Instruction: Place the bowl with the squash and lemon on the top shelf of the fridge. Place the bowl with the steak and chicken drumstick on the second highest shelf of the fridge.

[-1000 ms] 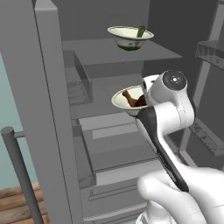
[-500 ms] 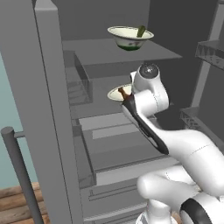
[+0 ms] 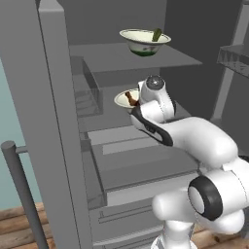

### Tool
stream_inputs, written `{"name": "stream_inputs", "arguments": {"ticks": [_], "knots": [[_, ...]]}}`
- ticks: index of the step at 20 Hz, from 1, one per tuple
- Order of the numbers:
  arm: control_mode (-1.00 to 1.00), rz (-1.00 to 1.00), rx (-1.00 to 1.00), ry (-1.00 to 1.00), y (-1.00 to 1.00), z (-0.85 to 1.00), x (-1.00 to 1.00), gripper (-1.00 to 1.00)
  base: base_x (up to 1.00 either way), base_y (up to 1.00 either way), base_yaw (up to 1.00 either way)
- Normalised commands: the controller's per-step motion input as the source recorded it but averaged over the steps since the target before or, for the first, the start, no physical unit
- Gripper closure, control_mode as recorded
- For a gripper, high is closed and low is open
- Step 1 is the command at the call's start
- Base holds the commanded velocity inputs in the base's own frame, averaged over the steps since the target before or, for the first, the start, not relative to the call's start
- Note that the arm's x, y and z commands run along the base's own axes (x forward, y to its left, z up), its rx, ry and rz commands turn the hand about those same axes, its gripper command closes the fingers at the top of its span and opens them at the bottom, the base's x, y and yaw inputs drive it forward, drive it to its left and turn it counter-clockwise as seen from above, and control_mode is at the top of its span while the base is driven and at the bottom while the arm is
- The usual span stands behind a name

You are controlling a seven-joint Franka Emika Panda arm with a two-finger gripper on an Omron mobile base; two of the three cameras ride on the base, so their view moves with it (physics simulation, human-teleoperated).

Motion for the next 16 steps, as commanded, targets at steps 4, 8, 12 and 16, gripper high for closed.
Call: {"name": "stream_inputs", "arguments": {"ticks": [4, 8, 12, 16], "knots": [[-1.0, 0.0, 0.03, 0.0, 0.0, -0.26, 0.38, -1.0, 0.0, 0.0, 0.0], [-1.0, 0.0, 0.0, -0.04, 0.02, 0.15, -0.4, -1.0, 0.0, 0.0, 0.0], [-1.0, 0.0, 0.0, -0.15, 0.13, 0.41, -0.99, -1.0, 0.0, 0.0, 0.0], [-1.0, -0.01, 0.0, -0.05, 0.32, 0.56, -1.0, -1.0, 0.0, 0.0, 0.0]]}}
